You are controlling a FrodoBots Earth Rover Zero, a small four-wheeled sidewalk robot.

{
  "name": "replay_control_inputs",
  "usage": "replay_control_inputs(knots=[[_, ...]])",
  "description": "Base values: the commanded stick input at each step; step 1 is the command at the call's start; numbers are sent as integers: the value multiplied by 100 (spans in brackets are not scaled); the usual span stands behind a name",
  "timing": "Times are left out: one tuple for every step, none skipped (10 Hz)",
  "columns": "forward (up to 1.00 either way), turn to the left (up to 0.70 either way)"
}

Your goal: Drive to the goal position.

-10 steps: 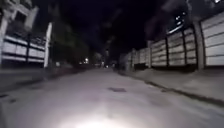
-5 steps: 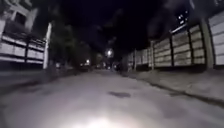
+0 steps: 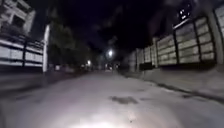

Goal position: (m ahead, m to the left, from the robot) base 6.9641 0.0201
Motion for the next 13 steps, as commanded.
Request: replay_control_inputs(knots=[[70, 0], [70, 0], [70, 0], [70, 0], [70, 0], [70, 0], [70, 0], [70, 0], [70, 0], [70, 0], [70, 0], [70, 0], [70, 0]])
